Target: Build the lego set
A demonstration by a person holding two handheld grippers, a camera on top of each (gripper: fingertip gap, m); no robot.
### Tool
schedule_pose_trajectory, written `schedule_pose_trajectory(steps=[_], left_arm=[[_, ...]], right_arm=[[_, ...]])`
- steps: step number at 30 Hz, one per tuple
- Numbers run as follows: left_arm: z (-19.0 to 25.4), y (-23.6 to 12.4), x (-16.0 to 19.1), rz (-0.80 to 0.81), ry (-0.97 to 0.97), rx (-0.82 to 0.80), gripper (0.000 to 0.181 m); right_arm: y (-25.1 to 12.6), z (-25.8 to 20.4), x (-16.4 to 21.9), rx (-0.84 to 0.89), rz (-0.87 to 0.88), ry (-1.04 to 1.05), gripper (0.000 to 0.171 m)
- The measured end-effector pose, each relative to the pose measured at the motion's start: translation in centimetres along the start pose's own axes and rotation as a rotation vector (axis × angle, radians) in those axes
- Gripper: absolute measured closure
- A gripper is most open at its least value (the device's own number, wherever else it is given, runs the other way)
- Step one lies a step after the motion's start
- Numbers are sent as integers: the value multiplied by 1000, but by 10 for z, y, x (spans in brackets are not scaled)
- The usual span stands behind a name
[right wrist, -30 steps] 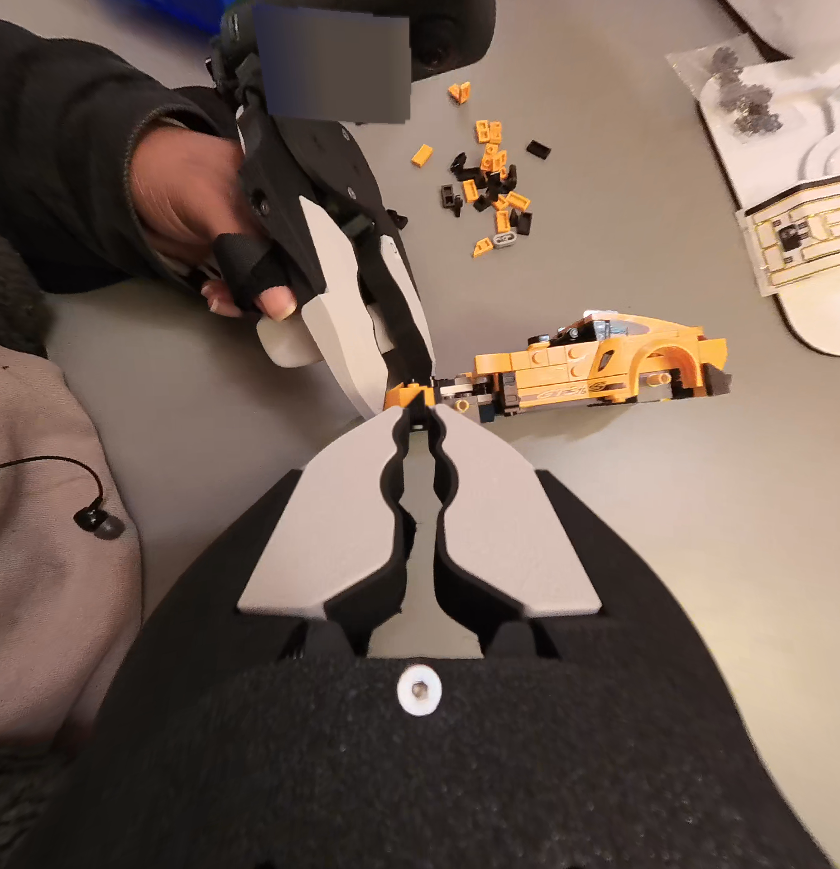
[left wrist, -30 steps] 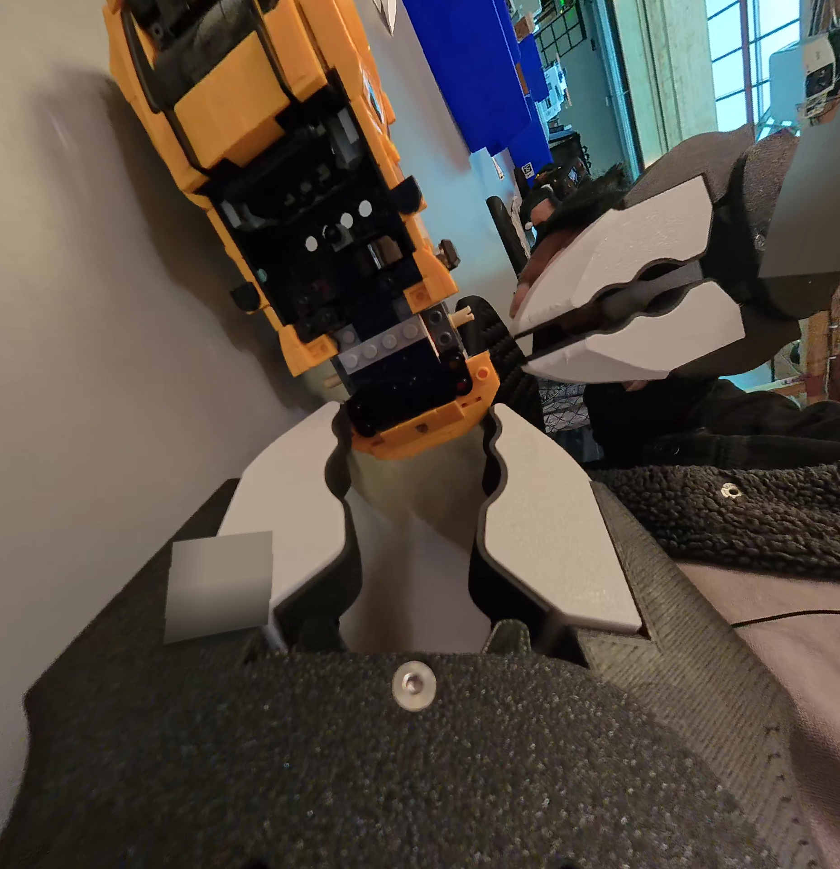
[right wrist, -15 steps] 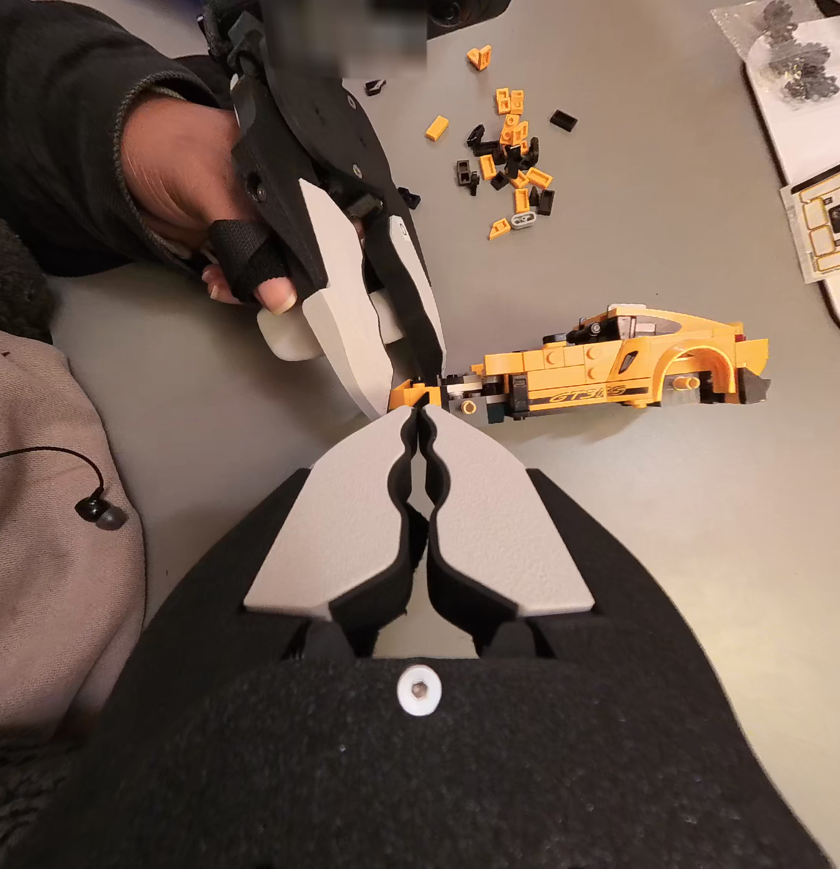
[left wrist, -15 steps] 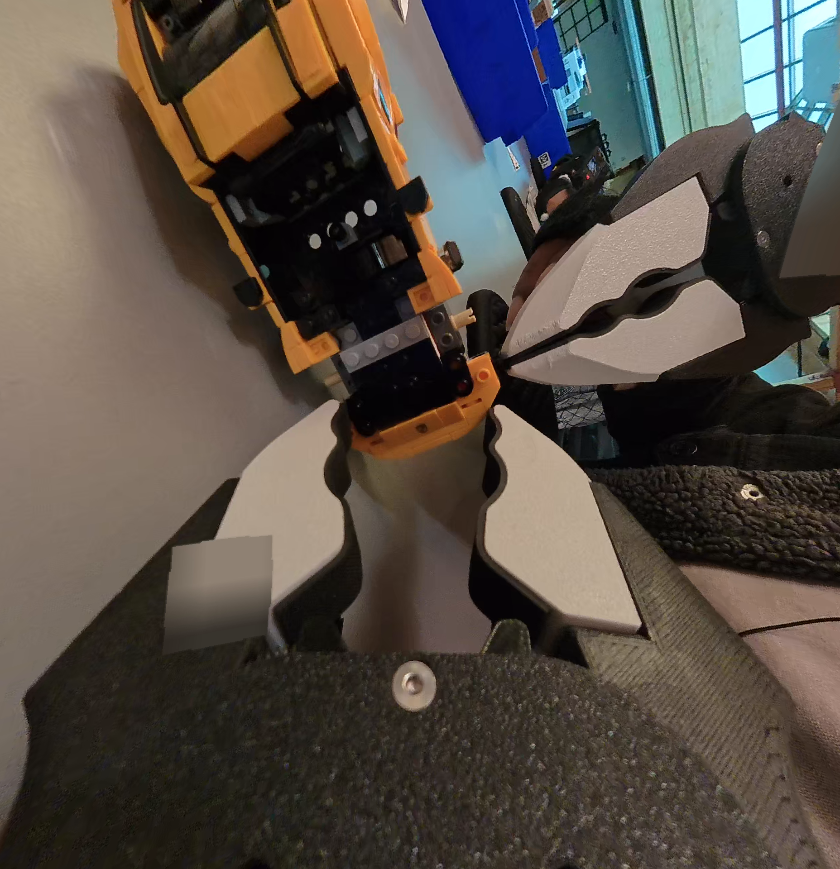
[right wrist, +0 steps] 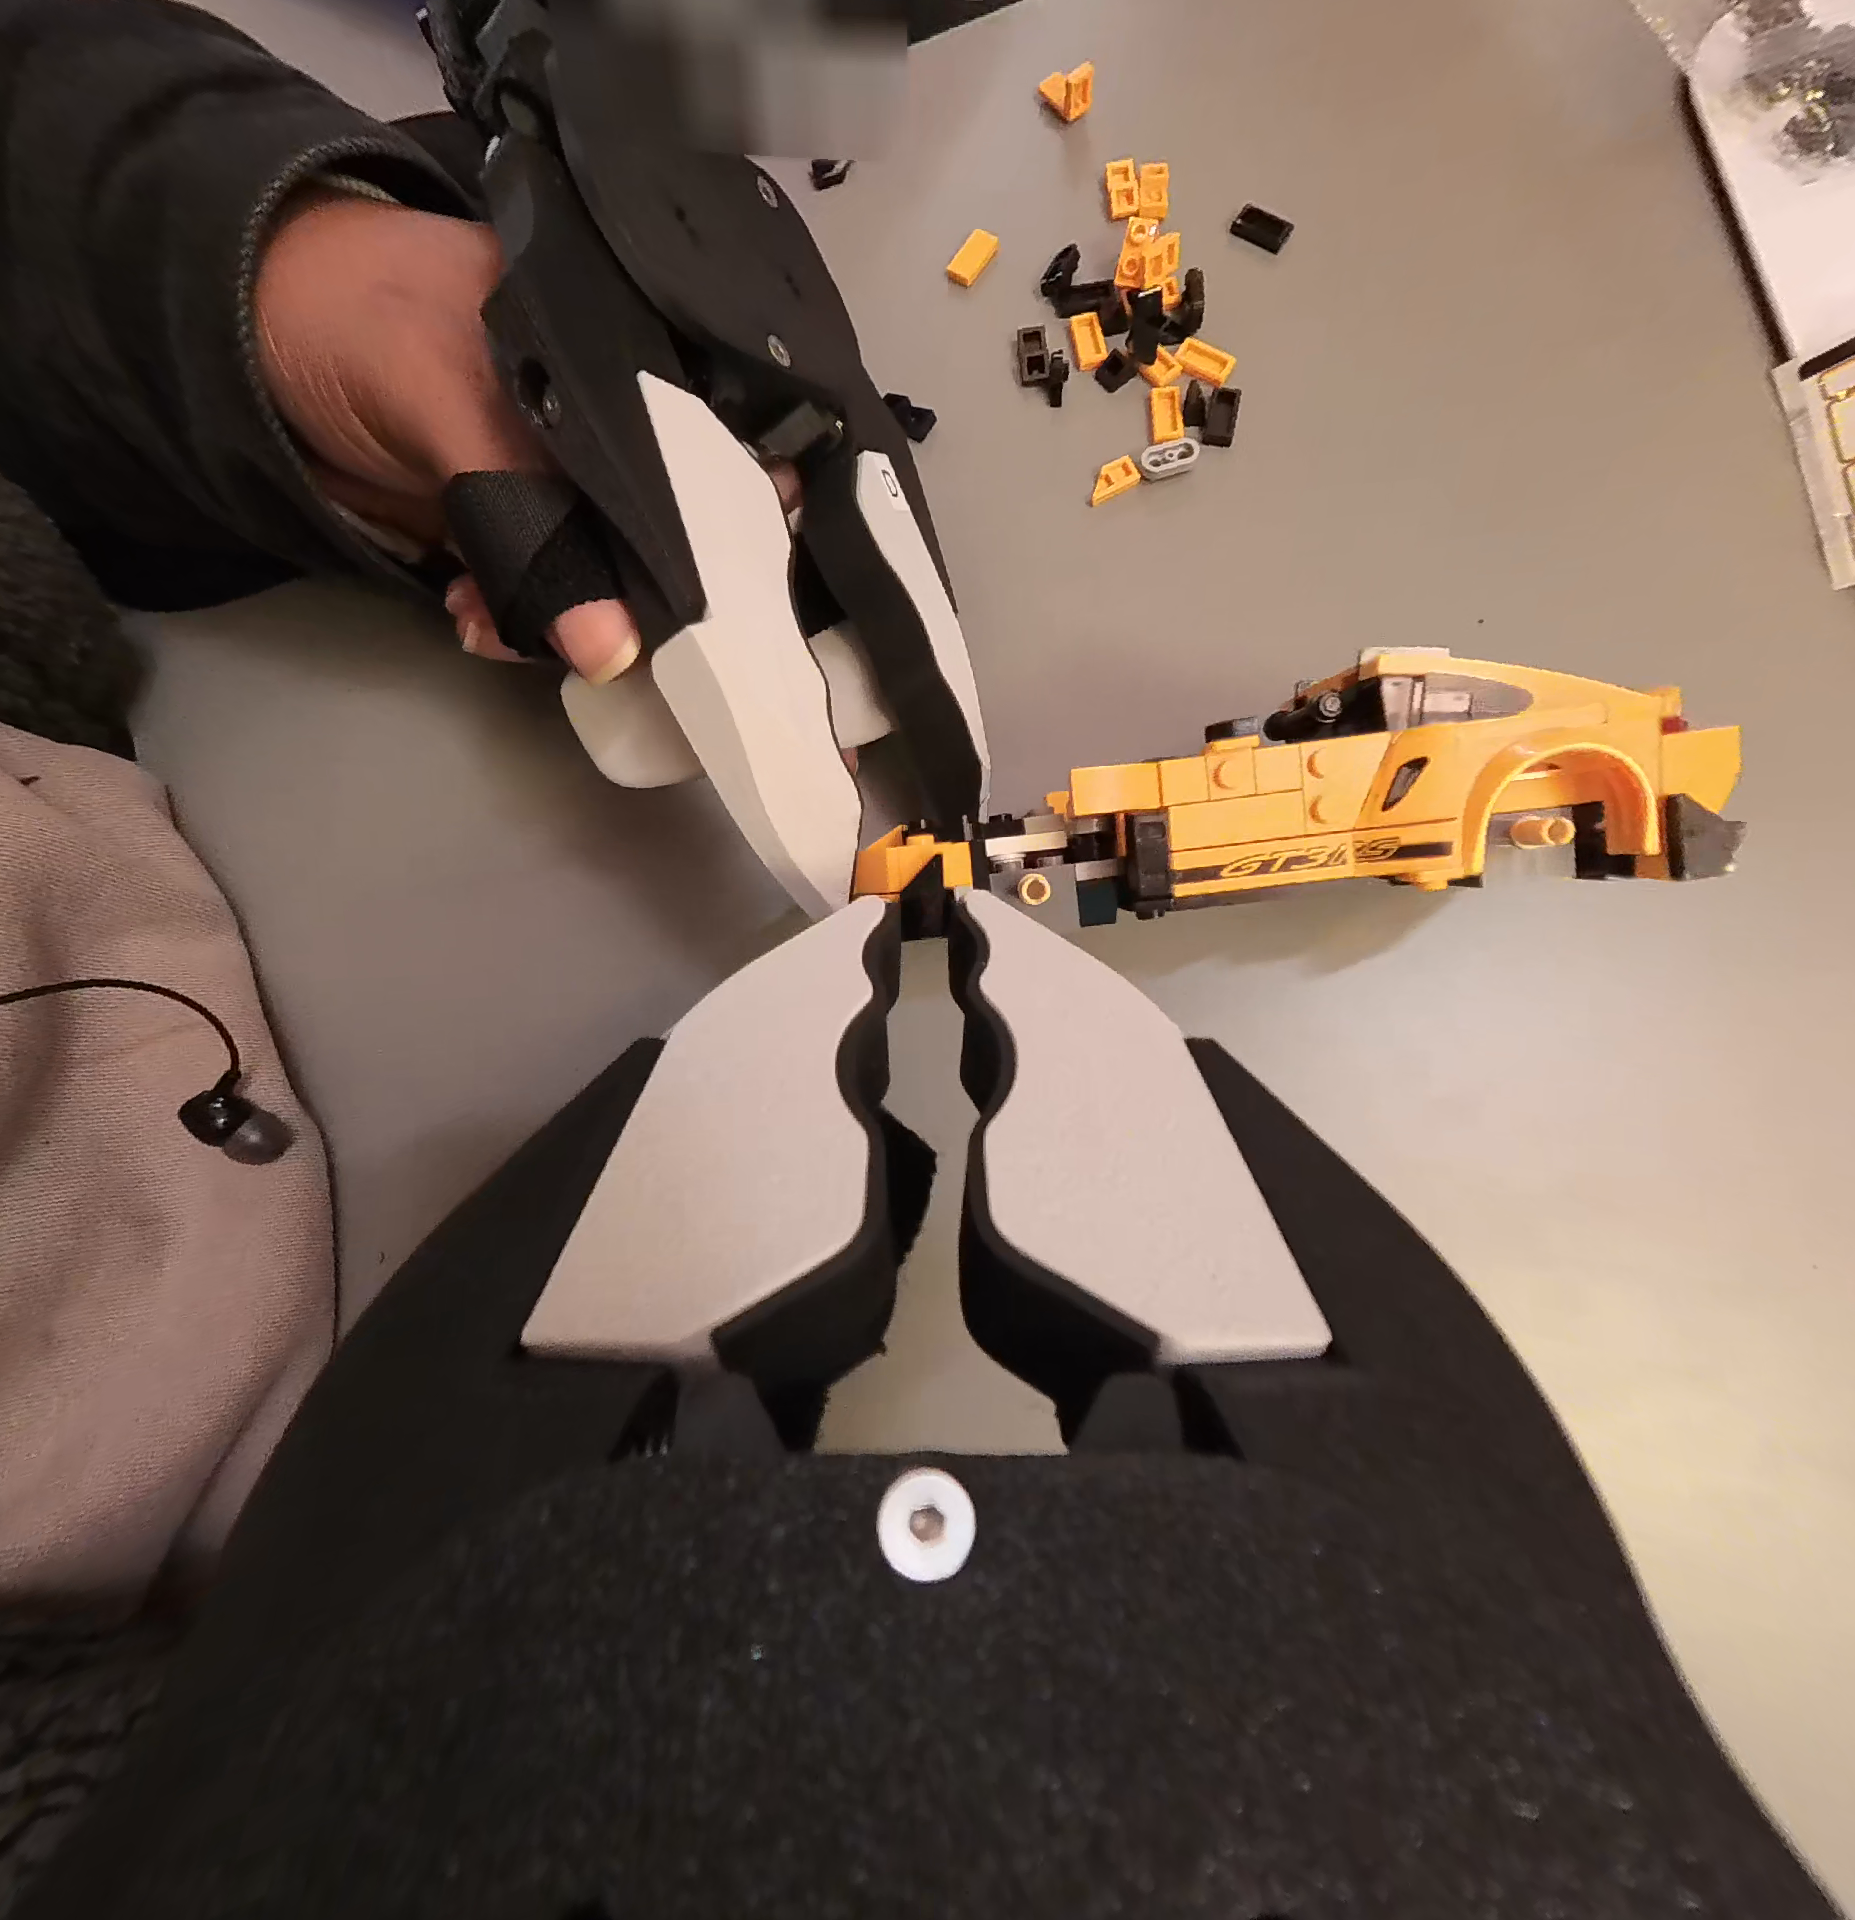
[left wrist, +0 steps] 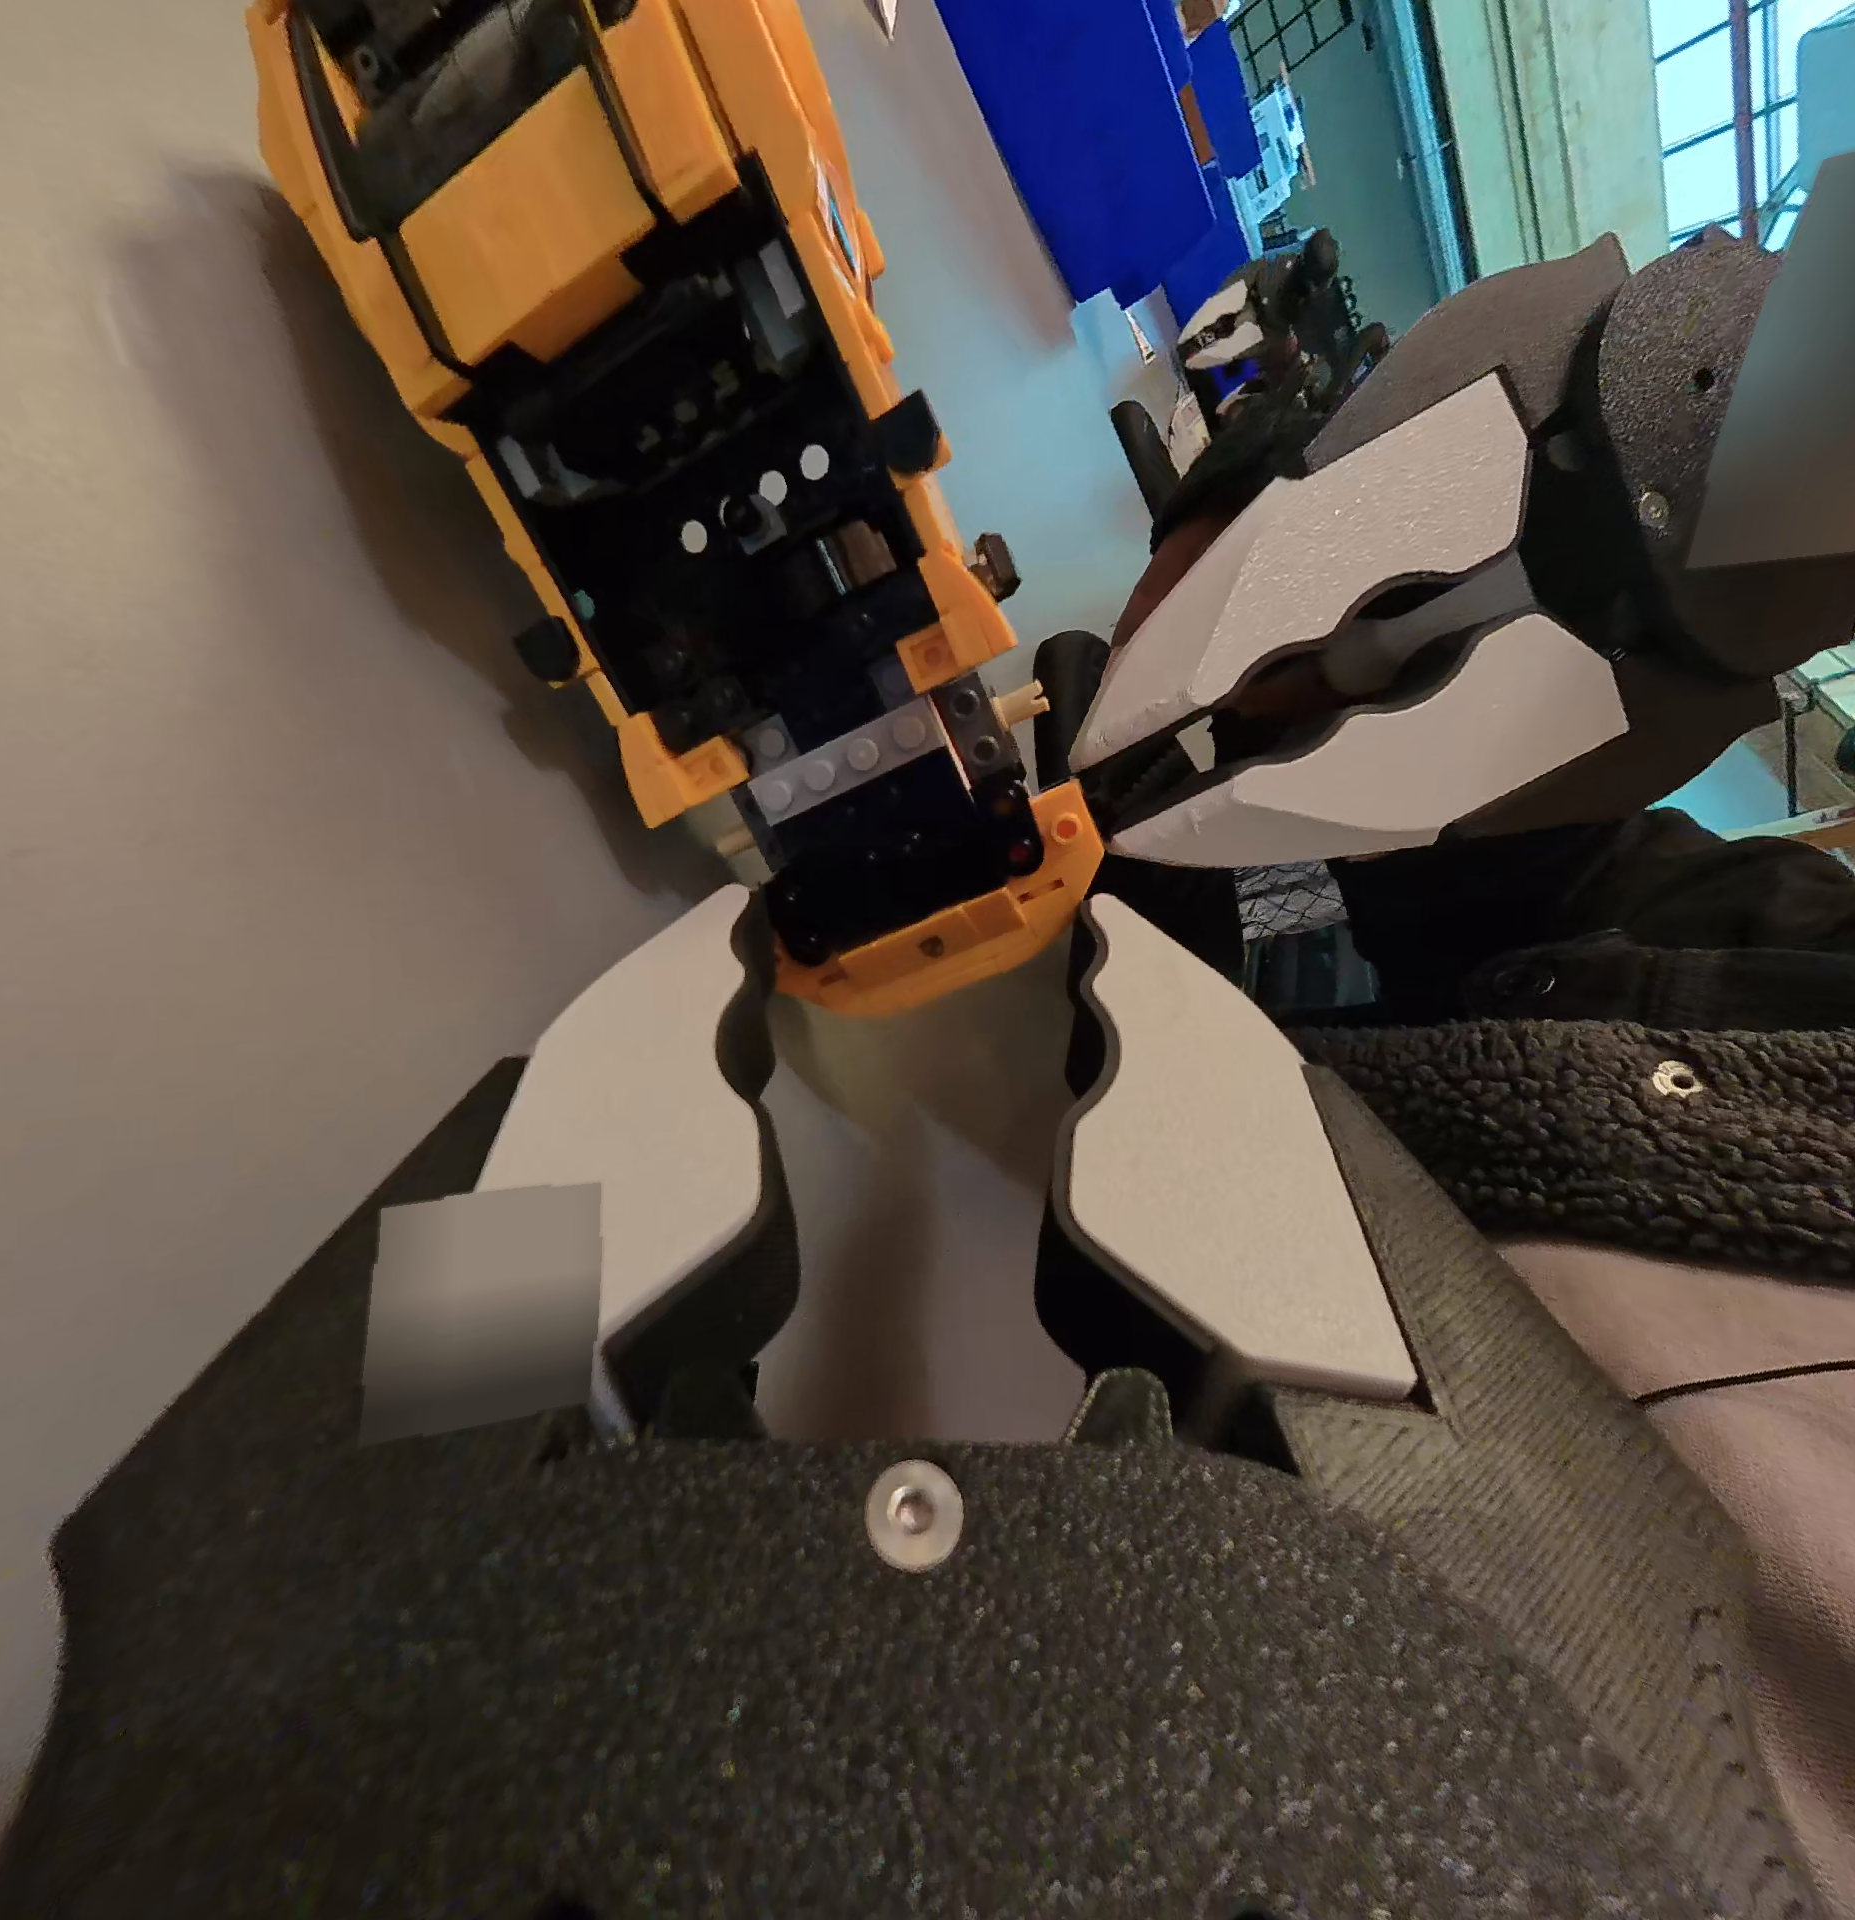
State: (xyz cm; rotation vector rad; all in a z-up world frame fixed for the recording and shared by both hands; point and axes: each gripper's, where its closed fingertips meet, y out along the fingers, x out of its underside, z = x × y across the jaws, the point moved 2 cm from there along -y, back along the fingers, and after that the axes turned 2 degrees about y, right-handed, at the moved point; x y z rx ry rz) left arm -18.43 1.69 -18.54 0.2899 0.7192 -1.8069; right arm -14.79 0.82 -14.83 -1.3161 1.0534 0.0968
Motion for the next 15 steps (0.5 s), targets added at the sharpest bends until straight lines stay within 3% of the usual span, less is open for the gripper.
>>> schedule_pose_trajectory(steps=[10,15], left_arm=[[0,-2,-1,-3,23,-3,127],[1,-3,3,-50,41,16,127]], right_arm=[[-1,-1,-1,22,26,-47,162],[-9,-5,-4,27,43,-376,135]])
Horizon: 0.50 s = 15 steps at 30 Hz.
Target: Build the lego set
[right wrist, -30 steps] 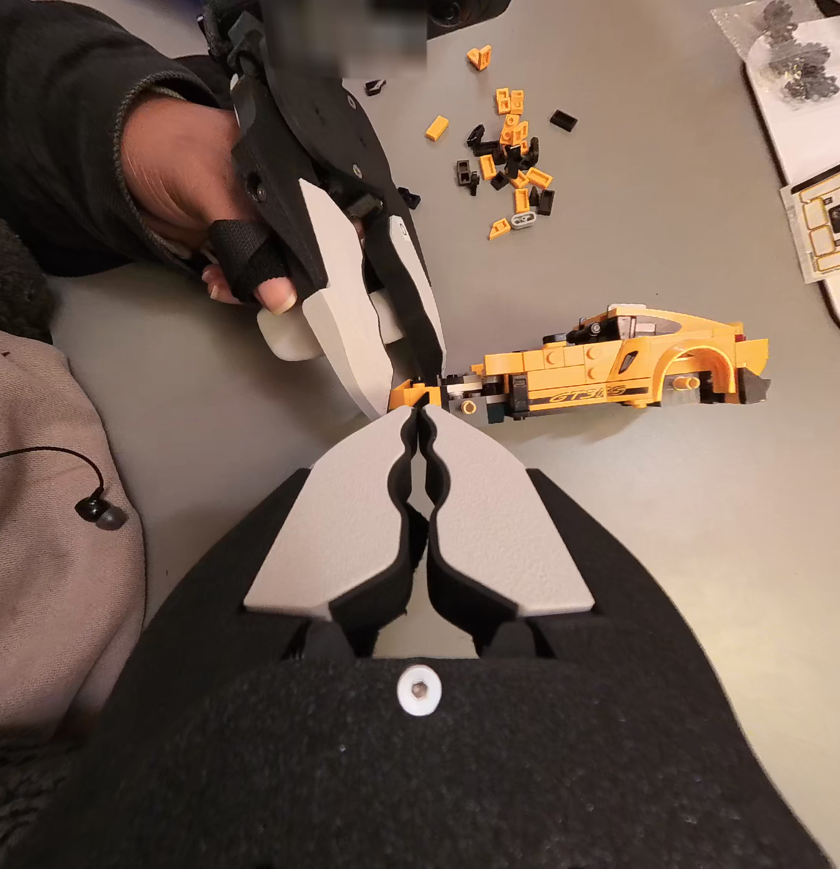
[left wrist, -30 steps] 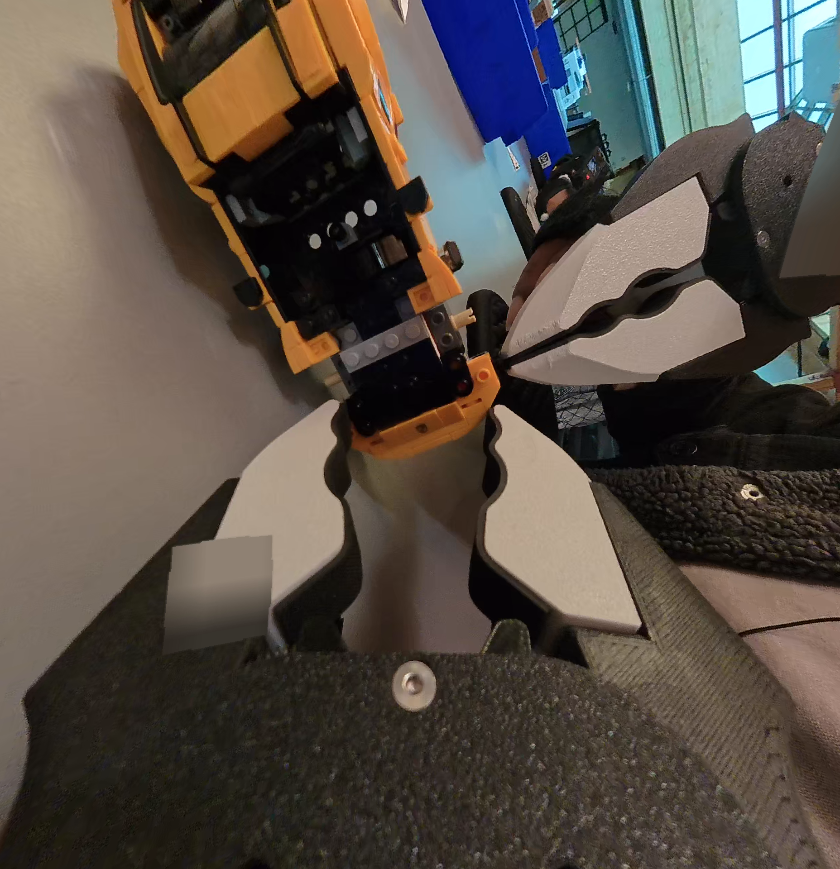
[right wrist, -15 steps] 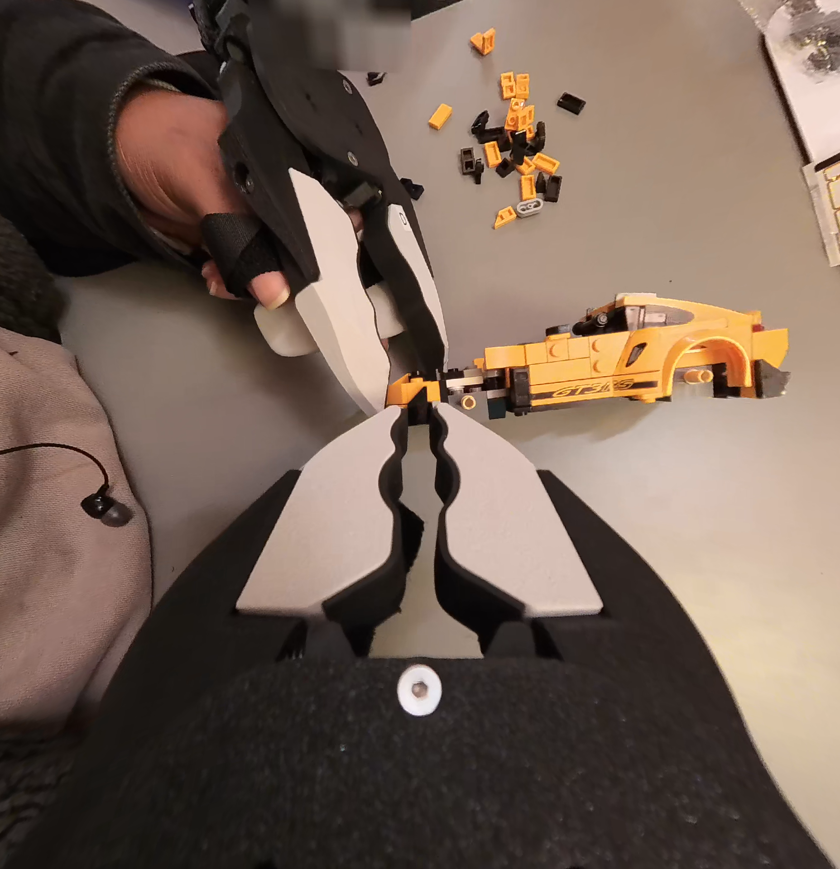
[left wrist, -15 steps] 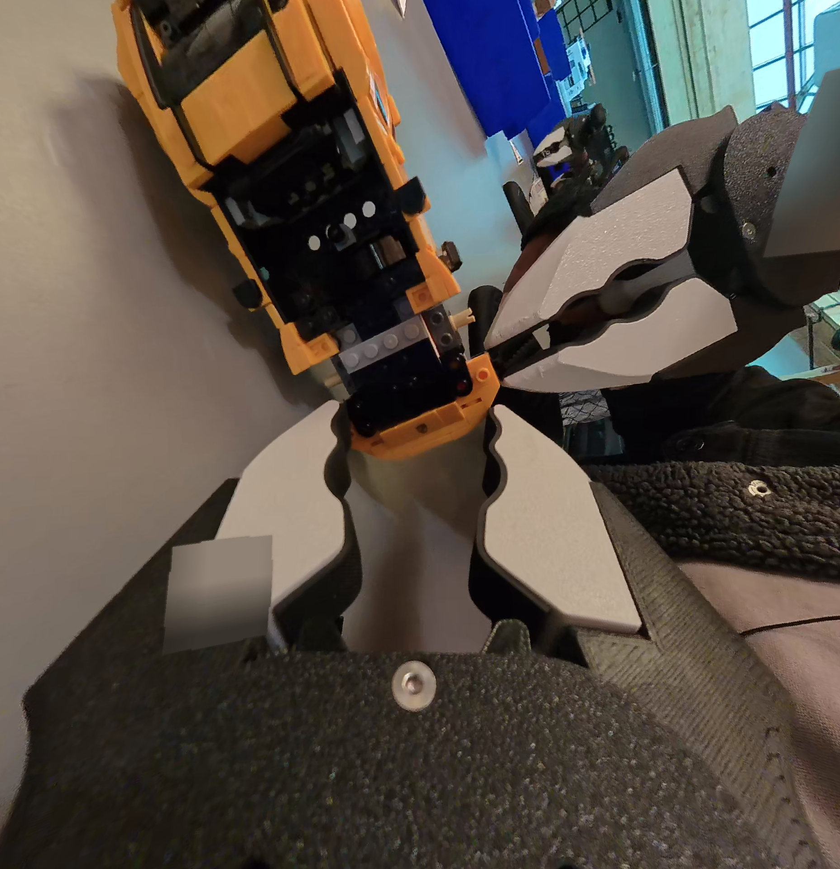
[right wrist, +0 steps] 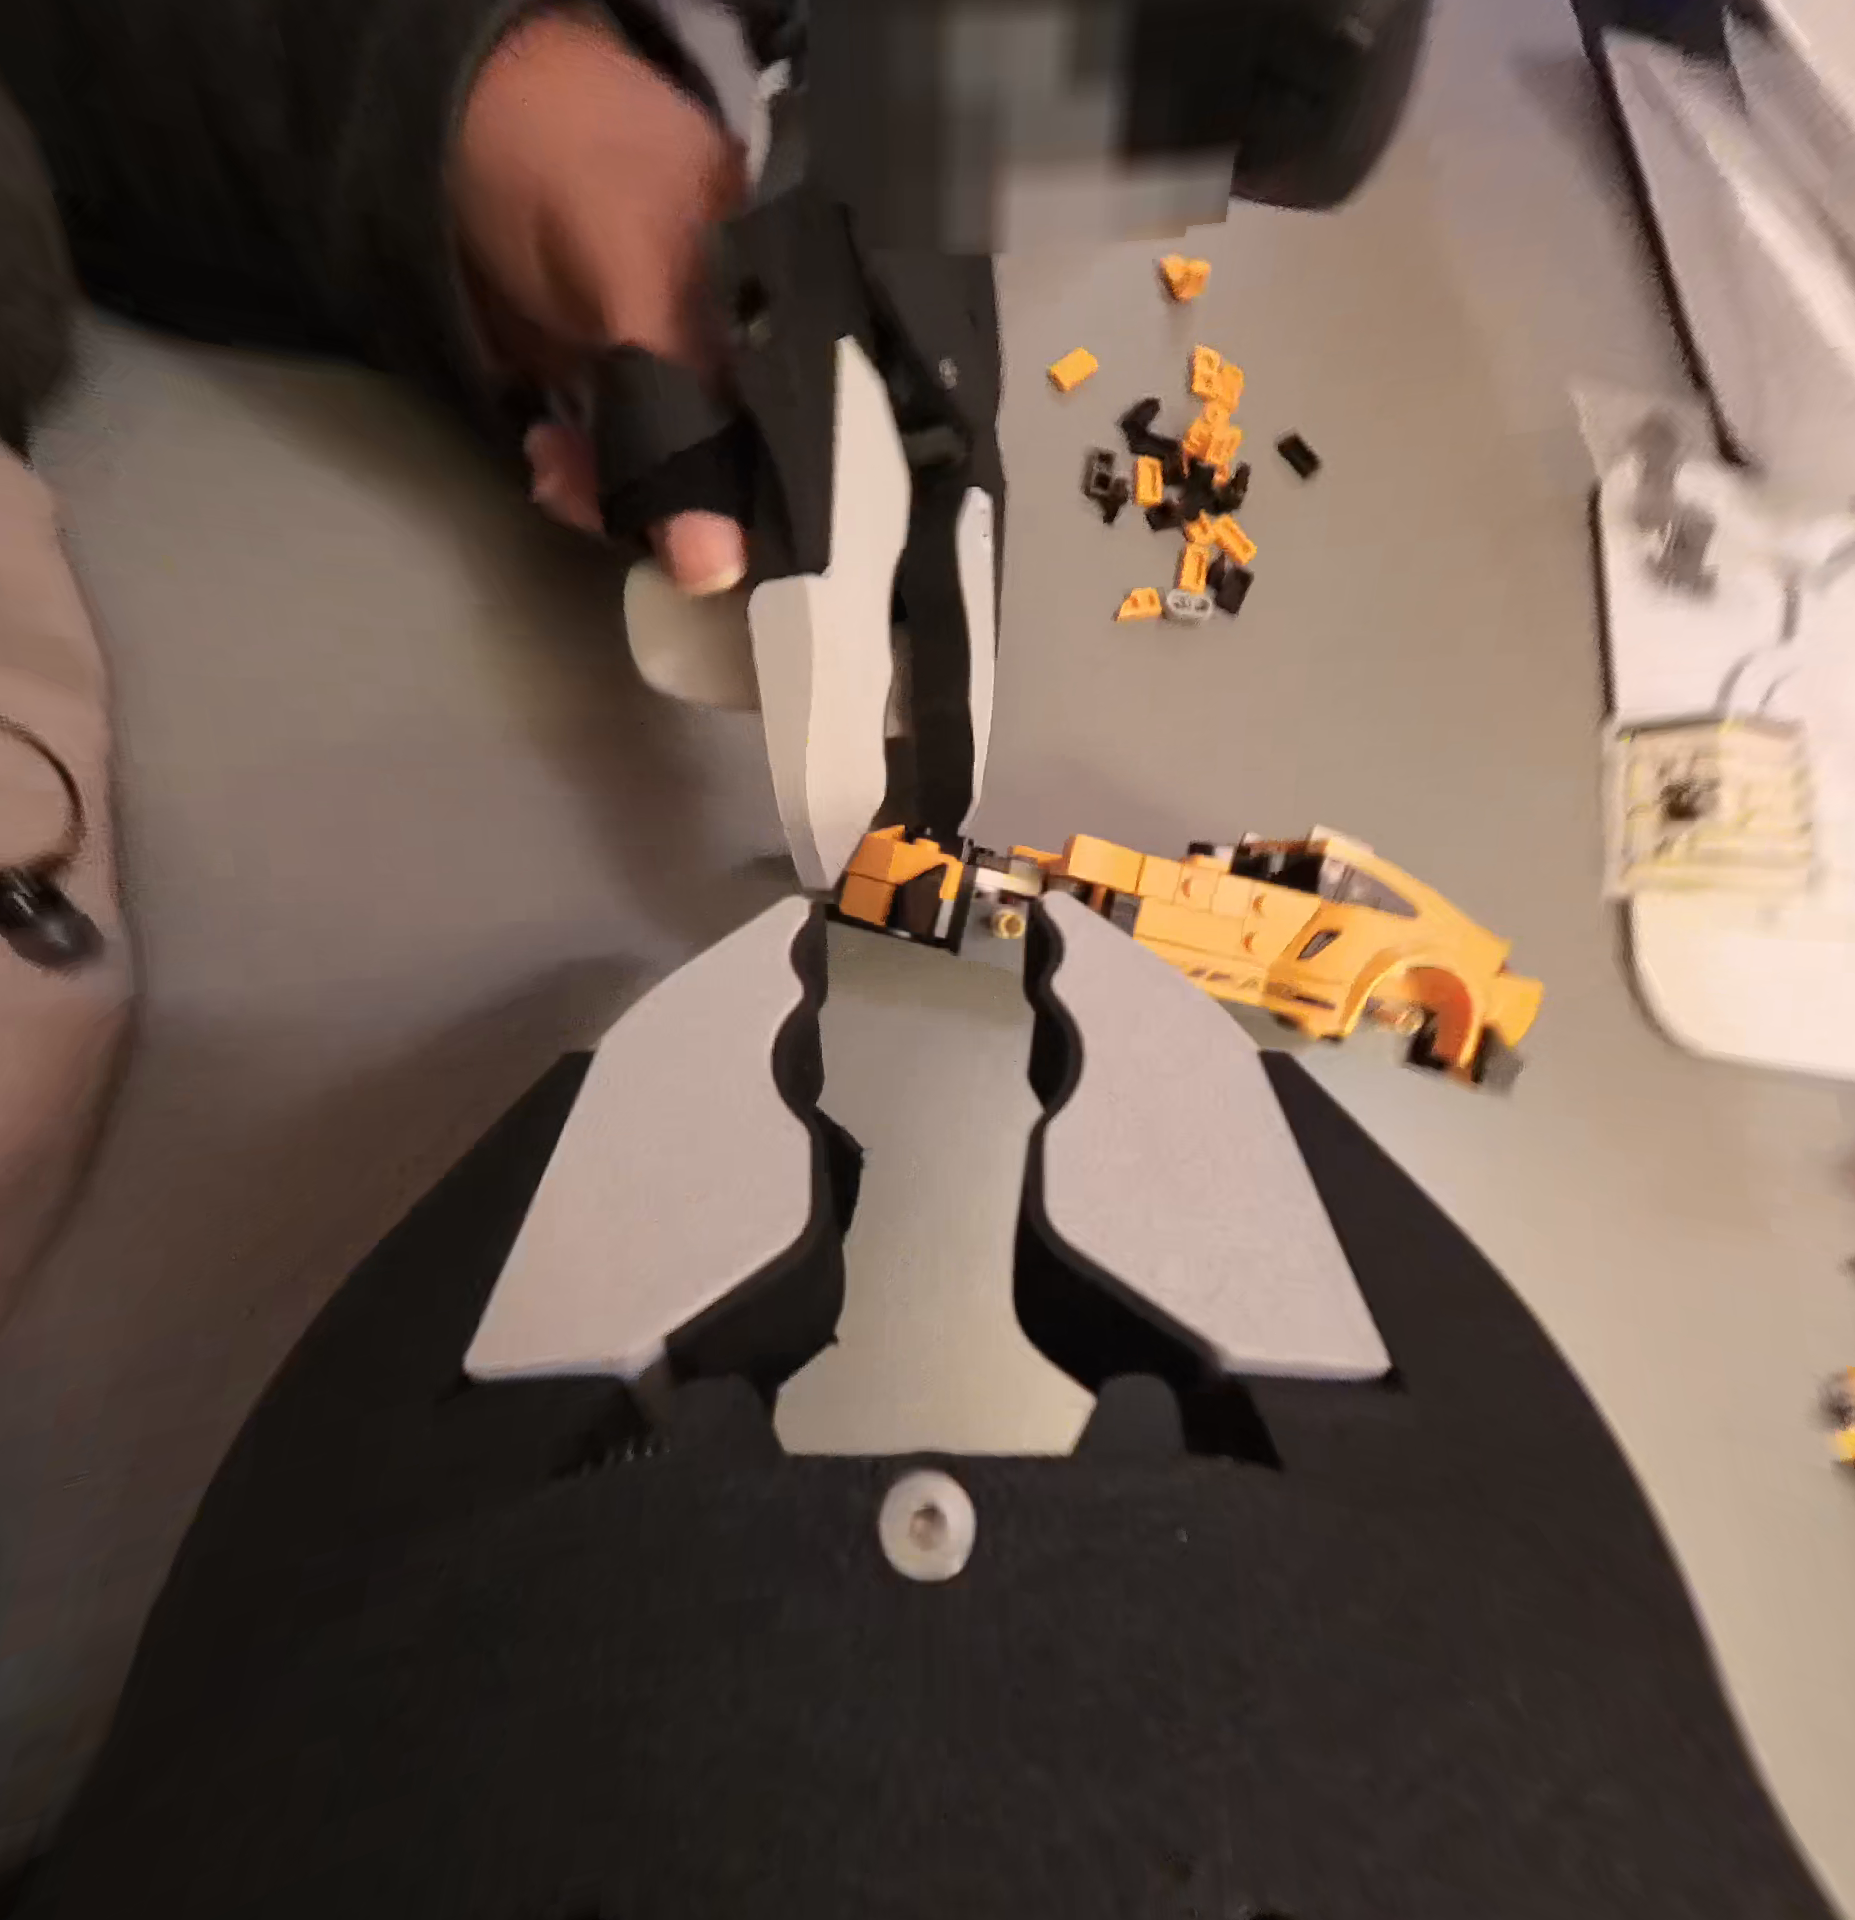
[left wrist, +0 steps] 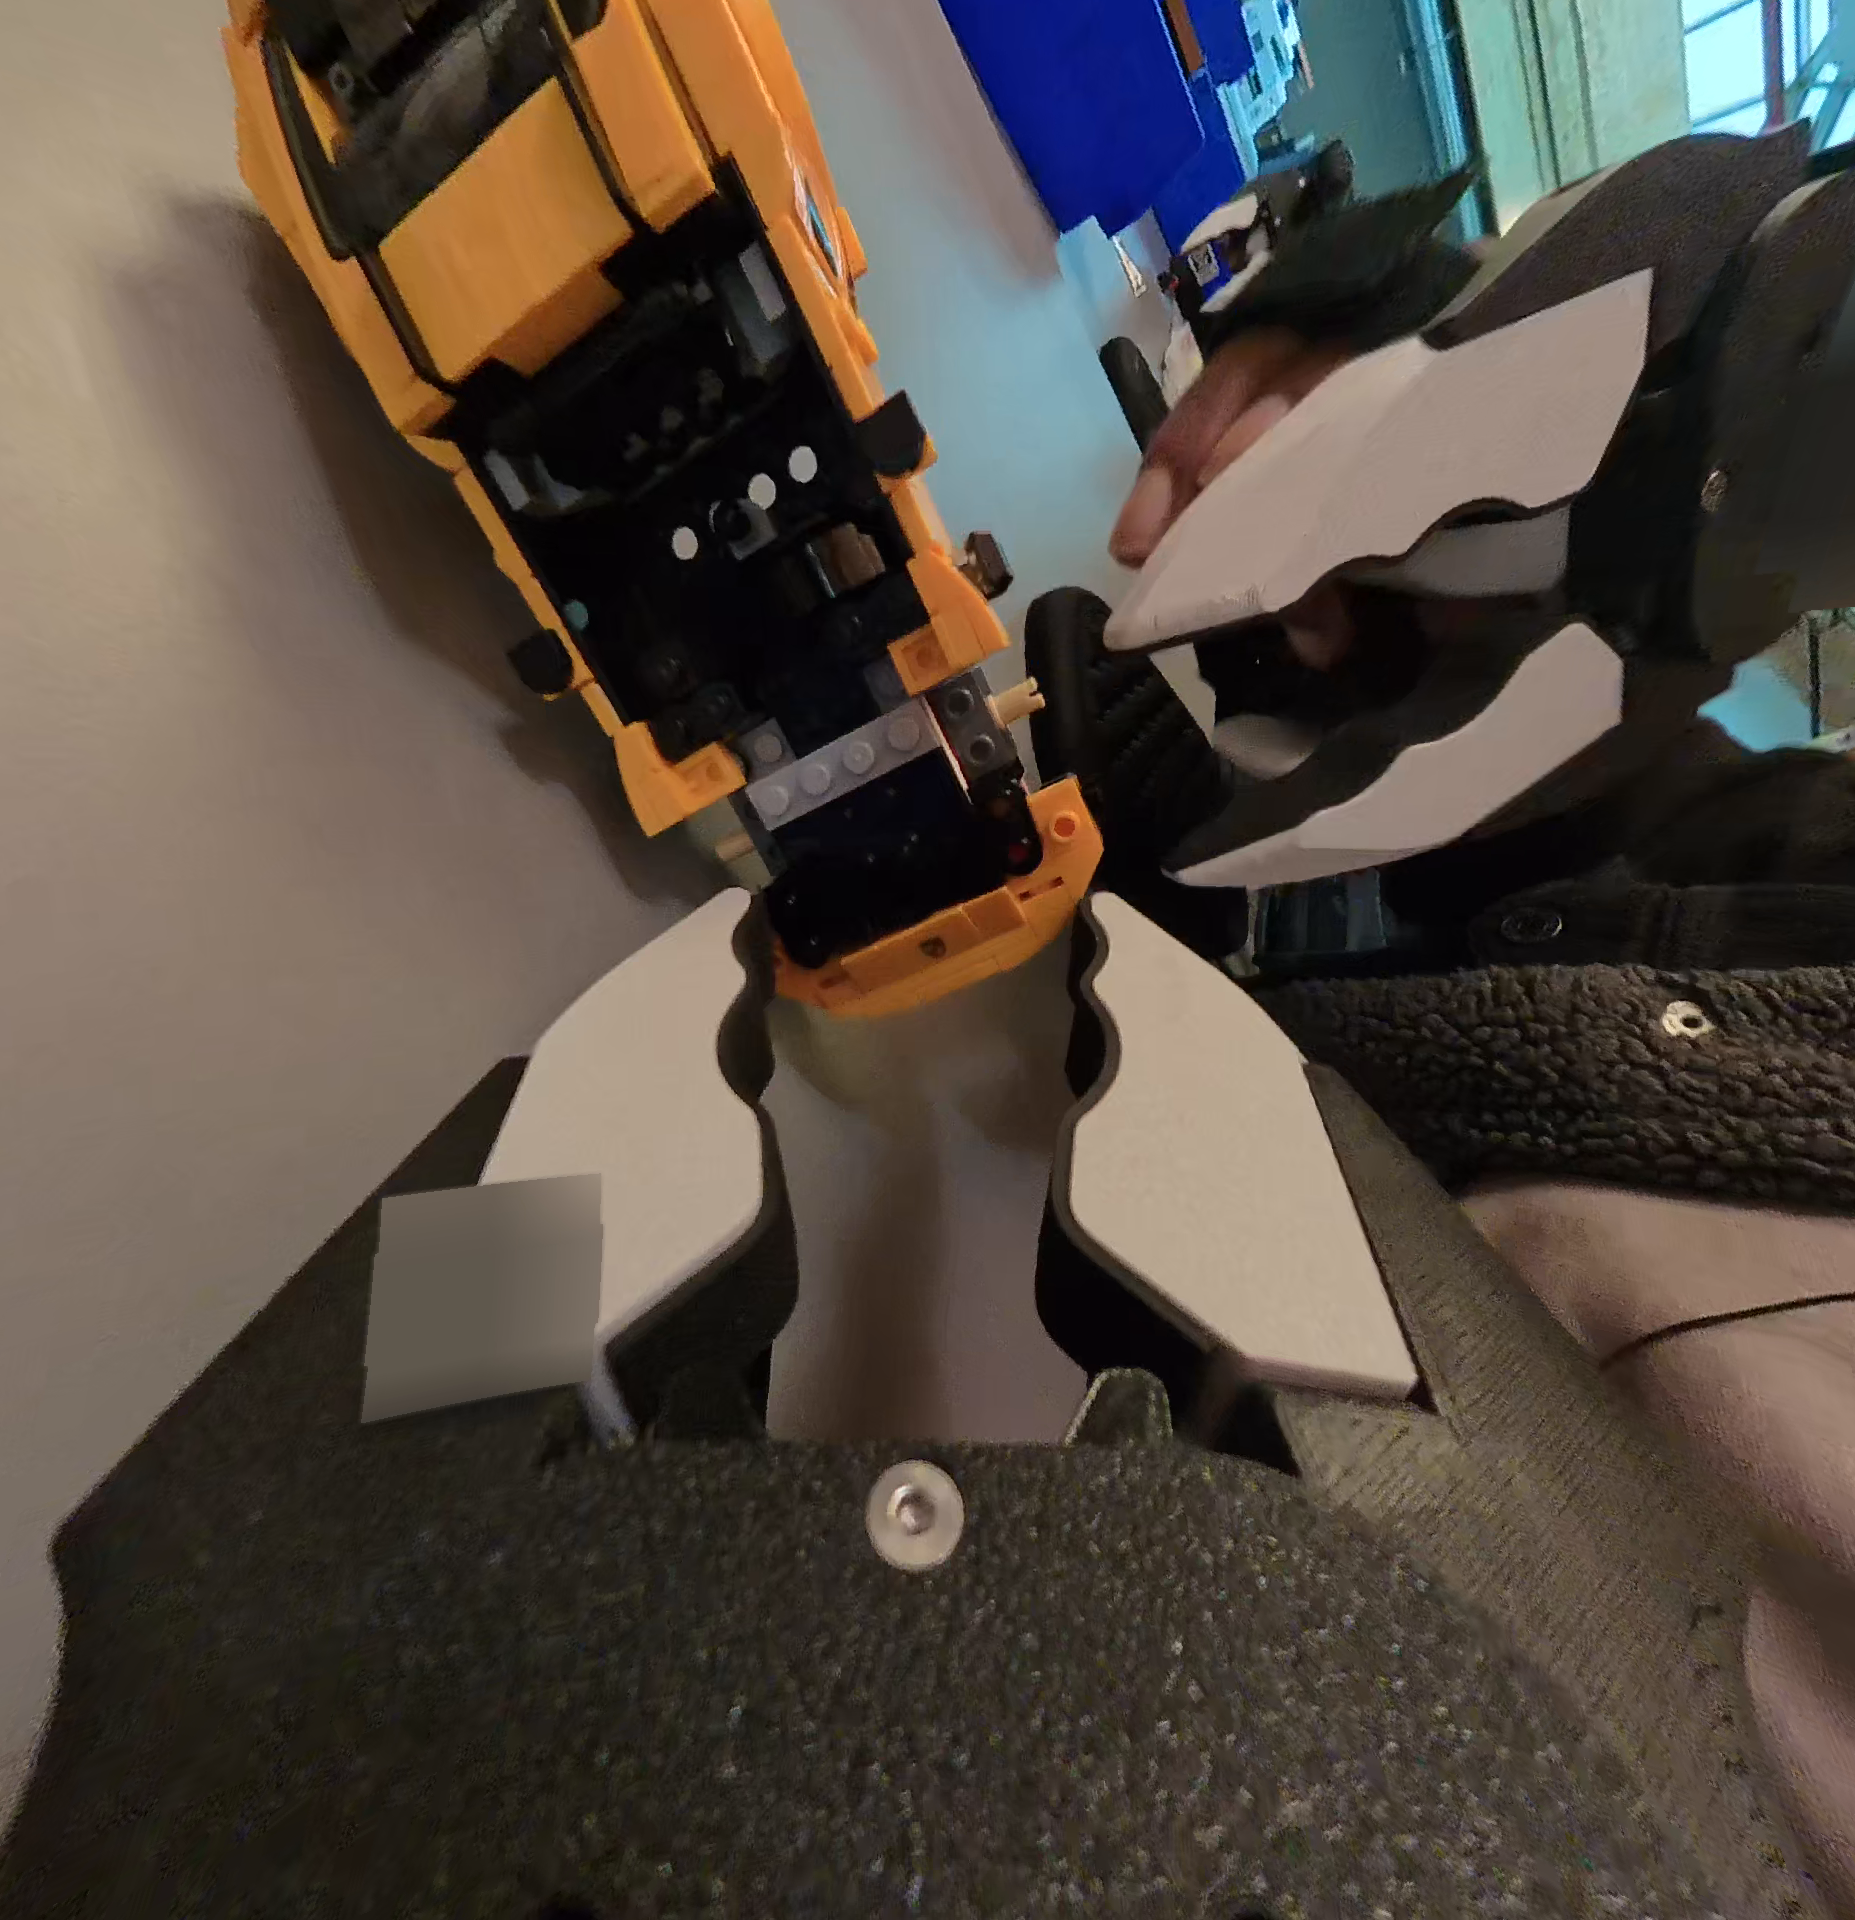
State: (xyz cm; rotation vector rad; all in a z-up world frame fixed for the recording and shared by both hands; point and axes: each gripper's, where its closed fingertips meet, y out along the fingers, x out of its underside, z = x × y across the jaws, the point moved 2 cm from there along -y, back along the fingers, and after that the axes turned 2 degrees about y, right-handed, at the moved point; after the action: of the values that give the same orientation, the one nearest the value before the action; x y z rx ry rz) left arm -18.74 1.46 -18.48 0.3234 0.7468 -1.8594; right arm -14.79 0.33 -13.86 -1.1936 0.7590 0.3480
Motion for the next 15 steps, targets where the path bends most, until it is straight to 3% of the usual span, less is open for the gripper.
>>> schedule_pose_trajectory(steps=[8,15], left_arm=[[1,-4,5,-91,36,37,127],[1,-6,6,-104,47,43,127]], right_arm=[[21,-9,-1,-130,-131,-621,129],[31,-13,-1,-183,-157,-808,148]])
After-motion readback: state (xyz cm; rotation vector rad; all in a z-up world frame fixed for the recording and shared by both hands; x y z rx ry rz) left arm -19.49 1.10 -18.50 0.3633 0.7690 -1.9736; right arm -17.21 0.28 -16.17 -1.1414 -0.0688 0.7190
